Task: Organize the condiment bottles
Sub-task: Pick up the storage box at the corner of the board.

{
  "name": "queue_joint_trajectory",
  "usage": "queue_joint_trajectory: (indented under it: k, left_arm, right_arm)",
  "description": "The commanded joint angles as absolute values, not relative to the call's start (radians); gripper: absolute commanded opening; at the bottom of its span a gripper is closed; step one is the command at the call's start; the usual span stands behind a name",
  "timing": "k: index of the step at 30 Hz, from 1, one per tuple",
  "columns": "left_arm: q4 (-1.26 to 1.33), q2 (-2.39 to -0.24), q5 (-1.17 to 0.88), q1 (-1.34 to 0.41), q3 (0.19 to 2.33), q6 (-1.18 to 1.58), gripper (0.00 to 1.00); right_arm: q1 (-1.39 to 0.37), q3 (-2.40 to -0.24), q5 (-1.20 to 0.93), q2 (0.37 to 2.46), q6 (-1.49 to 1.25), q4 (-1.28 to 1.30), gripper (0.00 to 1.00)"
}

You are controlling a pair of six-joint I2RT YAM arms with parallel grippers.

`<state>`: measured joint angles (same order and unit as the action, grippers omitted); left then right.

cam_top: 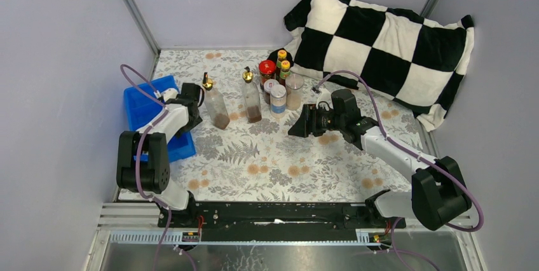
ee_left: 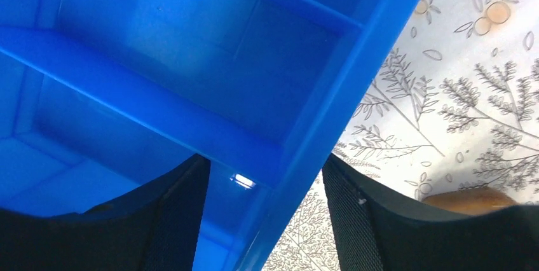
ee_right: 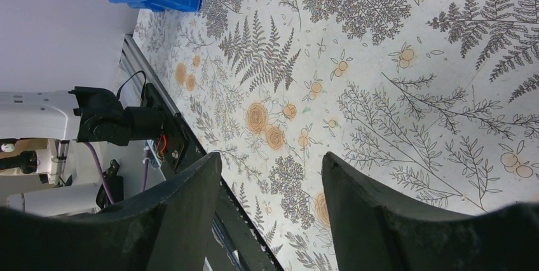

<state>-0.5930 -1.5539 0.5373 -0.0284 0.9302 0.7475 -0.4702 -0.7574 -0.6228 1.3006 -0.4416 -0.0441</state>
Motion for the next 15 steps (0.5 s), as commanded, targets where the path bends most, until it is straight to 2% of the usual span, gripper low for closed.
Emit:
queue_joint_trajectory:
  k: [1, 4, 6, 11, 13, 15]
  left_arm:
    - [-0.518, -1.556, 0.529, -0.013, 0.973, 0.727, 0.65]
    - [-0.518, -1.554, 0.509, -0.007, 0.974, 0.728, 0.51]
    - [-0.525, -1.544, 0.499, -0.006, 0.969, 0.736, 0.36]
    - [-0.527, -1.492, 0.485, -0.007, 0.938, 0.746, 0.14]
    - [-0.533, -1.481, 0.481, -0.006, 0.938, 0.743, 0.00]
    - [-0.540, -1.466, 0.464, -0.006, 0.937, 0.747, 0.00]
  right_arm:
    - [-0.476, -0.756, -0.653, 1.313, -0.431, -0.083, 0.66]
    - [-0.477, -0.757, -0.656, 1.320, -0.433, -0.089, 0.66]
    - [-0.476, -0.755, -0.658, 1.322, -0.436, -0.092, 0.66]
    - [-0.478, -0.749, -0.668, 1.324, -0.443, -0.102, 0.65]
    - [-0.477, -0.742, -0.670, 1.321, -0.451, -0.112, 0.65]
    - [-0.476, -0.739, -0.674, 1.319, -0.458, -0.118, 0.65]
